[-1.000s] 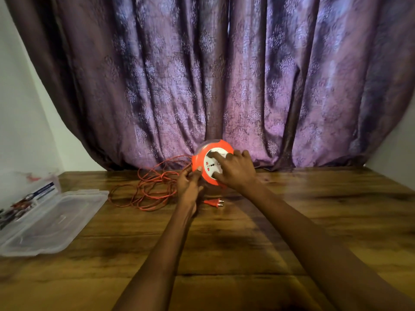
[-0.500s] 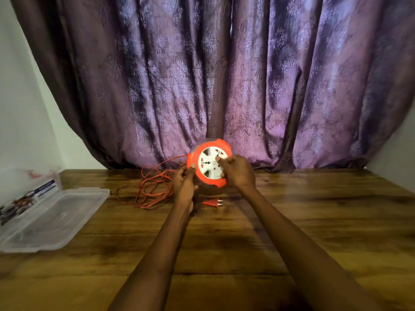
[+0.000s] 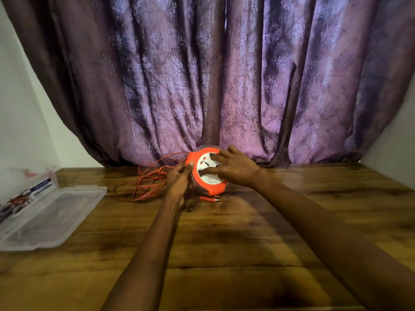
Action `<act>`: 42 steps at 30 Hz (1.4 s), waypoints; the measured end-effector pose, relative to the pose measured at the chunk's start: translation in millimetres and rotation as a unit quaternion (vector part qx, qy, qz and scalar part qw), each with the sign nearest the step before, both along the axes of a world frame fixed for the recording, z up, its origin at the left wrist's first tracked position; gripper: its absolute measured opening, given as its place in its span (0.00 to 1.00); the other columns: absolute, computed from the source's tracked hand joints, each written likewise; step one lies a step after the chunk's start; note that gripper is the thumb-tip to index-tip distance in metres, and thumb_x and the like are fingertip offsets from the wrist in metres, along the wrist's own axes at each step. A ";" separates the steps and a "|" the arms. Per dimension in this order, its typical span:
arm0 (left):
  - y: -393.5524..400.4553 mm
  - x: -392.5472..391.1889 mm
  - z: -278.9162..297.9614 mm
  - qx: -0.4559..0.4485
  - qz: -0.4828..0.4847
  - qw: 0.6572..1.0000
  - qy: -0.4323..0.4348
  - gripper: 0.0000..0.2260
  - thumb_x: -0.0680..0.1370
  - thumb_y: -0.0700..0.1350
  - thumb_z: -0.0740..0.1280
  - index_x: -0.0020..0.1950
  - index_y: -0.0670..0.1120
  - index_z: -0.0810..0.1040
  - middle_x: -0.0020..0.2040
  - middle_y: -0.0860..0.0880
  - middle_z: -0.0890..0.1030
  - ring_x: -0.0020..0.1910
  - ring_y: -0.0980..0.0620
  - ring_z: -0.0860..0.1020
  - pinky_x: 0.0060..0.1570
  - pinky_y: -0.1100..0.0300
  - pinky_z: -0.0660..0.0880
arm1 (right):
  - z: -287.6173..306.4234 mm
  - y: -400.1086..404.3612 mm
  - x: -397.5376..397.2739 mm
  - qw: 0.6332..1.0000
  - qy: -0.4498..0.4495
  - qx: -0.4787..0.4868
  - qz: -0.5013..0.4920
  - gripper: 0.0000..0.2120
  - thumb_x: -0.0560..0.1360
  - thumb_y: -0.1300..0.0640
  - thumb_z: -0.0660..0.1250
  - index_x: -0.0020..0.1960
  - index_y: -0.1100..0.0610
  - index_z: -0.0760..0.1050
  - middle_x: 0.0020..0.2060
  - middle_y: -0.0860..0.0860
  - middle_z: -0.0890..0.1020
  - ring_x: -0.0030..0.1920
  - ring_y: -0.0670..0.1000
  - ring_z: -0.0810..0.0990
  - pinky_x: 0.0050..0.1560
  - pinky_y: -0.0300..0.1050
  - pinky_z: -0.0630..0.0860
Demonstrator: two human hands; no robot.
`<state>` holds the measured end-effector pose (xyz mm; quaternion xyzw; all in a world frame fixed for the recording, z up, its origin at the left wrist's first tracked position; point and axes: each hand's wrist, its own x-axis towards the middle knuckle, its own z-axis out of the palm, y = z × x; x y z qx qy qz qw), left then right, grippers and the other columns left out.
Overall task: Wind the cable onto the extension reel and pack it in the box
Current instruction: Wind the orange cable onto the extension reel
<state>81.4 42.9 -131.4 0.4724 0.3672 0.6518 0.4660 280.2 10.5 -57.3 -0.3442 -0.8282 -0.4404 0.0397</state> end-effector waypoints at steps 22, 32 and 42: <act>-1.5 5.9 4.9 0.014 0.050 0.995 -0.083 0.05 0.81 0.43 0.67 0.51 0.44 0.82 0.39 0.51 0.84 0.35 0.57 0.77 0.38 0.60 0.76 | -15.4 4.7 -1.4 0.913 0.385 -0.120 0.070 0.10 0.74 0.56 0.70 0.55 0.49 0.81 0.52 0.52 0.80 0.53 0.57 0.78 0.50 0.49 0.73; -2.1 1.0 2.5 -0.031 0.007 0.998 -0.060 0.07 0.80 0.45 0.69 0.46 0.44 0.83 0.47 0.41 0.84 0.47 0.43 0.79 0.55 0.39 0.77 | 2.8 -11.0 -0.8 0.998 0.015 -0.041 0.045 0.19 0.78 0.53 0.62 0.65 0.34 0.73 0.71 0.53 0.72 0.71 0.58 0.69 0.65 0.59 0.66; -19.7 29.8 2.4 -0.009 -0.006 0.997 -0.079 0.09 0.80 0.45 0.69 0.58 0.44 0.81 0.49 0.45 0.83 0.40 0.52 0.79 0.30 0.61 0.79 | -1.4 3.3 -14.7 0.931 0.326 -0.040 -0.158 0.33 0.66 0.30 0.66 0.67 0.42 0.70 0.48 0.56 0.85 0.56 0.58 0.79 0.59 0.55 0.62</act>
